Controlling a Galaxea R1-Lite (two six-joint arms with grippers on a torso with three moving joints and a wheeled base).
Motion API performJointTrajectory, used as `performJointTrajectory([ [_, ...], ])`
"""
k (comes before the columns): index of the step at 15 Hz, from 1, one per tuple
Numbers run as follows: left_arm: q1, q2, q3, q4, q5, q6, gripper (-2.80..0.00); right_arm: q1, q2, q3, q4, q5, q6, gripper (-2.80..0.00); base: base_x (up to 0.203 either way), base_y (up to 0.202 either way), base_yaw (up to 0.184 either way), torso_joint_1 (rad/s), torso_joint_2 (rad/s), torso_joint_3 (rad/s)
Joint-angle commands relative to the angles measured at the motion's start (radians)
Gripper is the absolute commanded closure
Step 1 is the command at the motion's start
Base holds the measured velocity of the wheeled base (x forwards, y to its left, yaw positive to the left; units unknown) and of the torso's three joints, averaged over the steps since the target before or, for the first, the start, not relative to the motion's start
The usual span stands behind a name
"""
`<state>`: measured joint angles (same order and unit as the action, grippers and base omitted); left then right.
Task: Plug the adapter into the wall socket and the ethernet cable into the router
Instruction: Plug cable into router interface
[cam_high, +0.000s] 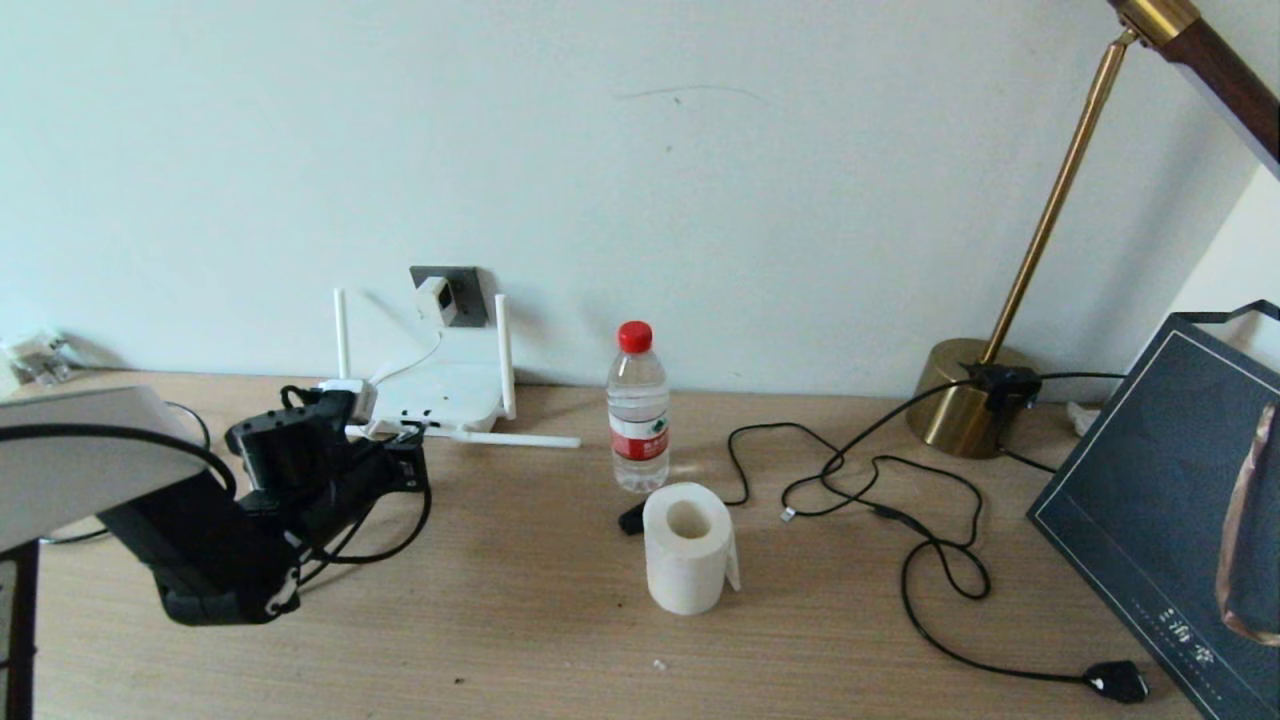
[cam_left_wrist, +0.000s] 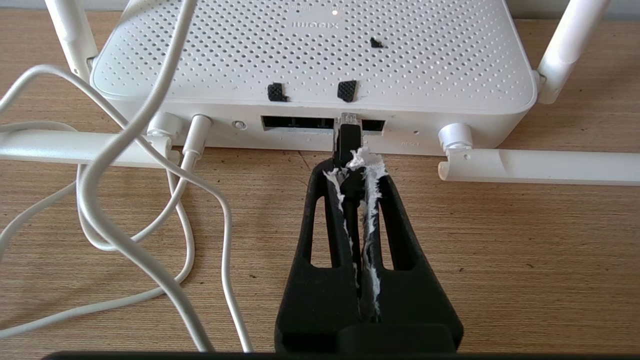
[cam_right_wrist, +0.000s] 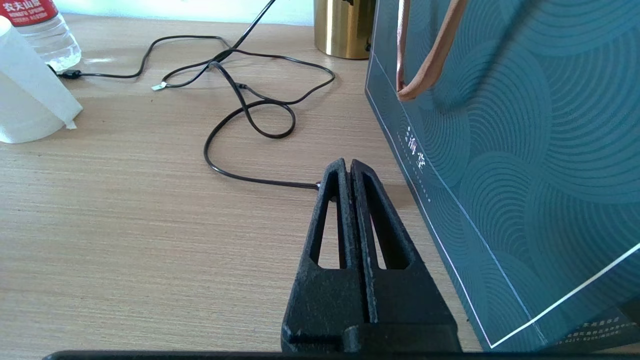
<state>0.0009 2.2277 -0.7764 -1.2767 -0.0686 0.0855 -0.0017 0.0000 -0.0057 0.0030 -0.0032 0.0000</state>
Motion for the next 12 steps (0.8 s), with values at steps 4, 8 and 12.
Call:
performJointTrajectory([
  [4, -0.001, 0.006, -0.007, -0.007, 0.000, 0.000, 0.00, 0.000, 0.000, 0.000, 0.000, 0.000, 0.000, 0.00, 0.000, 0.000, 0.000, 0.000, 0.00, 0.000],
  [8, 0.001, 0.010, -0.007, -0.006, 0.000, 0.000, 0.00, 0.000, 0.000, 0.000, 0.000, 0.000, 0.000, 0.00, 0.000, 0.000, 0.000, 0.000, 0.00, 0.000],
  [12, 0.001, 0.010, -0.007, -0.007, 0.000, 0.000, 0.00, 0.000, 0.000, 0.000, 0.000, 0.000, 0.000, 0.00, 0.000, 0.000, 0.000, 0.000, 0.00, 0.000],
])
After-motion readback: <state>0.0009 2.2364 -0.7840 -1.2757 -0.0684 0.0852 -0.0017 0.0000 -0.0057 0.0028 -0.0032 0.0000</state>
